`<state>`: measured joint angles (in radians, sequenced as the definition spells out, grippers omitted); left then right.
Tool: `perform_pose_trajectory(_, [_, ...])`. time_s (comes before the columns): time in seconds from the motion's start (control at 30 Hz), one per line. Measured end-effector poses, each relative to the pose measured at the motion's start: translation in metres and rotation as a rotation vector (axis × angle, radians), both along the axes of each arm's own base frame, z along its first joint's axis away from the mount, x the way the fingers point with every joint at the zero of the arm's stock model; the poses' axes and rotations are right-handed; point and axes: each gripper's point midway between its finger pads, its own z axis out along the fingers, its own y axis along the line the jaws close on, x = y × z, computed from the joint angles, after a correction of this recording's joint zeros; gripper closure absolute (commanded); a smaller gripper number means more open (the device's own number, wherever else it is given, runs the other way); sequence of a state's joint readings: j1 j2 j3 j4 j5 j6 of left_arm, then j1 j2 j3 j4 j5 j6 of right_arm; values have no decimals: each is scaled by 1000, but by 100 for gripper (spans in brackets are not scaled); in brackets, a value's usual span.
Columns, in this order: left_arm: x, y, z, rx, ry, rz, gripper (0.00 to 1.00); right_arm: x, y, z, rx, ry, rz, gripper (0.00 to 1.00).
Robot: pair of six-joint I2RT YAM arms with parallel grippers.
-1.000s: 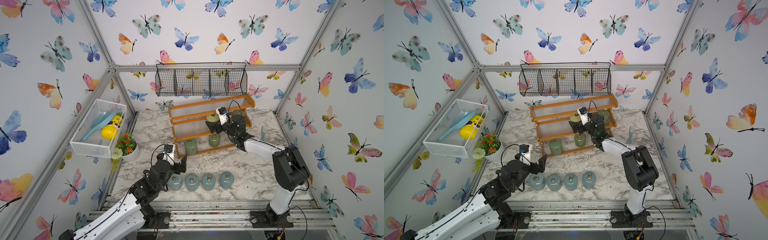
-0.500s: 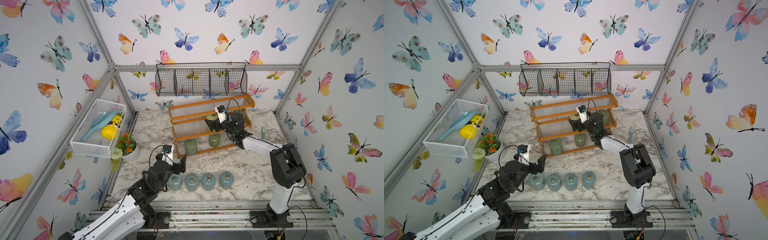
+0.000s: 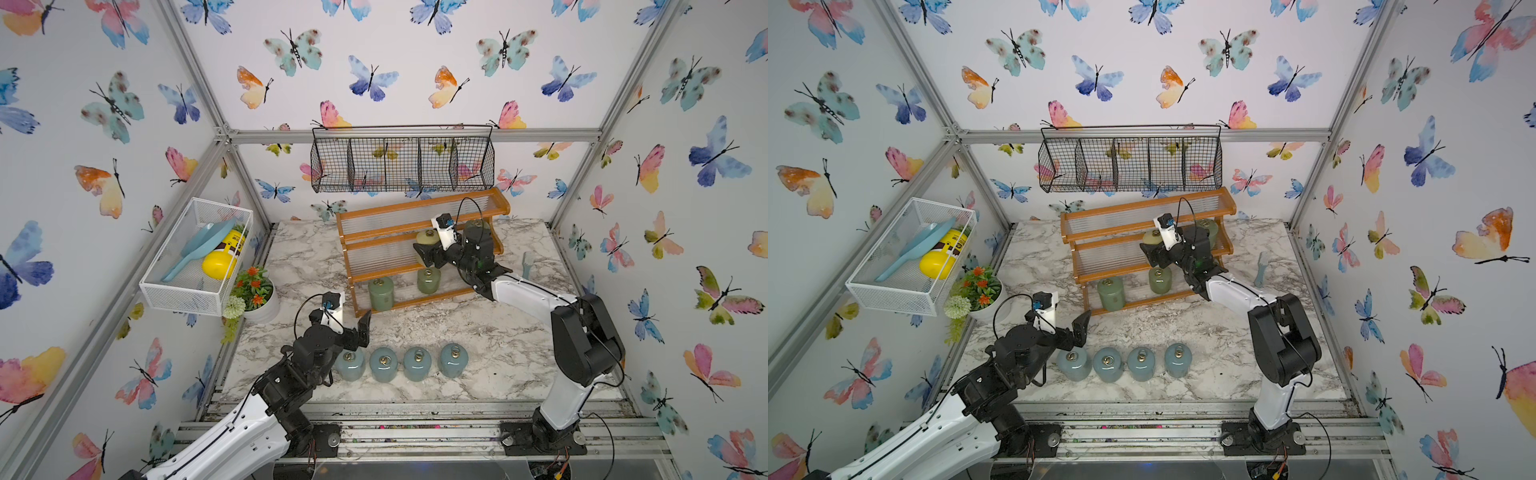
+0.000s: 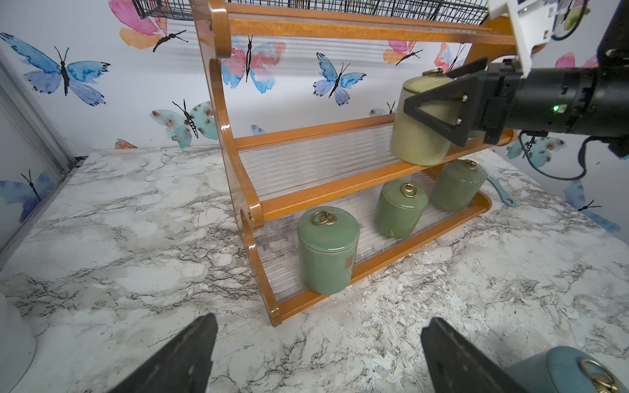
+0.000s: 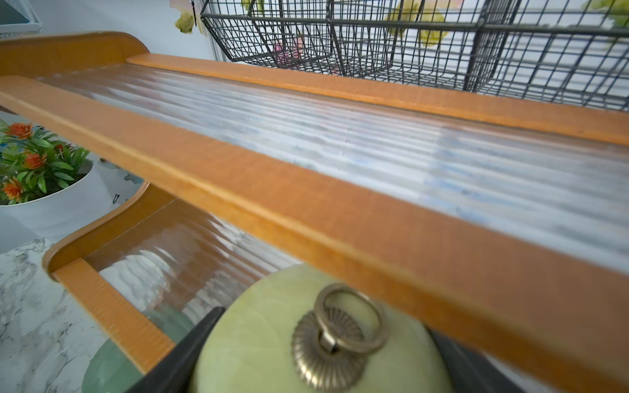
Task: Remove the tea canisters from the shelf
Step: Pick up the tea canister from the shelf, then place the tea canister at the center of the board.
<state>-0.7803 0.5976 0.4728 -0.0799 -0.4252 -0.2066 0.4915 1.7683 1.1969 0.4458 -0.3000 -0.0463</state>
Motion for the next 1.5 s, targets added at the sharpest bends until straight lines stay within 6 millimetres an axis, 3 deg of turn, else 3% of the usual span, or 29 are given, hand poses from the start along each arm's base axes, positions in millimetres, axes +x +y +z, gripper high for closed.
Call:
perform_pose_trajectory(0.27, [0,0,0,3,-2,-1,2,-43,-23,4,-23,43,0,22])
perform_pose_trajectory(0.5, [4,-6,-1,5,-1,-20,2,-89,-58,-2,-43,68,-56,22])
perform_pose_trajectory(0.63, [7,-12,-8,21,17,-44,2,-114,-83,-24,-60,121,-121,22])
perform_pose_trajectory(0.93, [11,-26,-16,43,37,-109,2,-171,-140,-103,-92,302,-289,22])
perform_pose_trajectory(1.1, [11,-29,-16,37,39,-128,1,-183,-154,-118,-69,347,-349,23])
perform_pose_trajectory(1.5, [11,-29,-14,29,33,-135,2,-185,-171,-136,-15,437,-480,23])
